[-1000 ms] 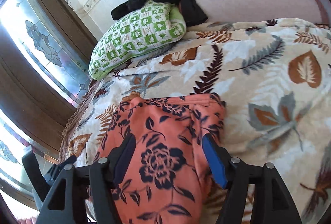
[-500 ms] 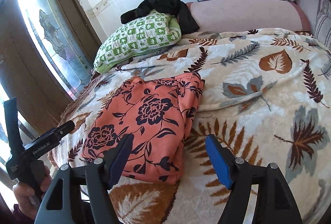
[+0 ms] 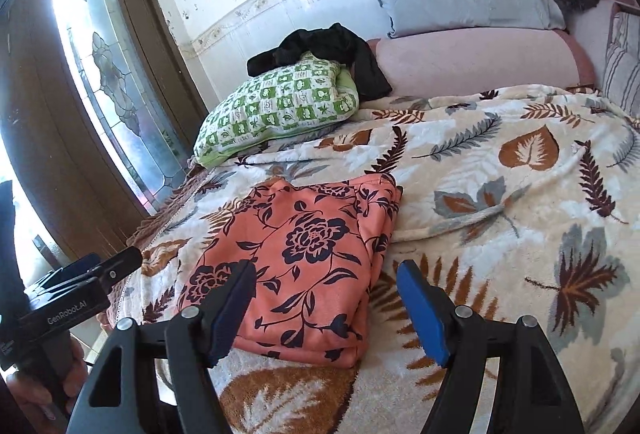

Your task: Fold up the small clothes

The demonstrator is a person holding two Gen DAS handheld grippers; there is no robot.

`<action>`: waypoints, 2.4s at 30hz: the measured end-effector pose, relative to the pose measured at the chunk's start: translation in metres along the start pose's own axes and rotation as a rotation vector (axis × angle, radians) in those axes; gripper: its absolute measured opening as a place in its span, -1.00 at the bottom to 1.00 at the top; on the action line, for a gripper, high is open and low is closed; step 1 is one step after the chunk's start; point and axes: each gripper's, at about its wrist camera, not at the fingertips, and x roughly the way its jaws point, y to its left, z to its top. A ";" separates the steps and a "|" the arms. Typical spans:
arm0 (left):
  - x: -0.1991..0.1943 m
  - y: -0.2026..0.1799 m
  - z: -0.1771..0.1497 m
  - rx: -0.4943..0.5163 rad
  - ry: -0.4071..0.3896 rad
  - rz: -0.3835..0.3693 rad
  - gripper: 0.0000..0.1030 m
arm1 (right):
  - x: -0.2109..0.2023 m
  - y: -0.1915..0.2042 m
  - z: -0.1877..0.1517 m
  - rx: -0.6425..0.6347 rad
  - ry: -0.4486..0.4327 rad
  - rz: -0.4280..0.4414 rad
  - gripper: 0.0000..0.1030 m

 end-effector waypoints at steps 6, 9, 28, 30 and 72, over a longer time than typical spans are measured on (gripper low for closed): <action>-0.017 0.001 0.007 -0.004 -0.014 0.037 0.90 | -0.015 0.016 0.003 -0.042 -0.066 -0.002 0.48; -0.027 0.003 0.014 -0.006 -0.029 0.068 0.90 | -0.024 0.023 0.006 -0.050 -0.092 -0.015 0.48; -0.101 0.030 0.070 -0.060 -0.137 0.064 0.90 | -0.091 0.079 0.046 -0.122 -0.220 -0.054 0.54; -0.106 0.032 0.074 -0.061 -0.144 0.067 0.90 | -0.092 0.083 0.050 -0.117 -0.212 -0.053 0.54; -0.170 0.031 0.086 -0.046 -0.250 0.027 0.90 | -0.128 0.096 0.062 -0.092 -0.275 -0.043 0.54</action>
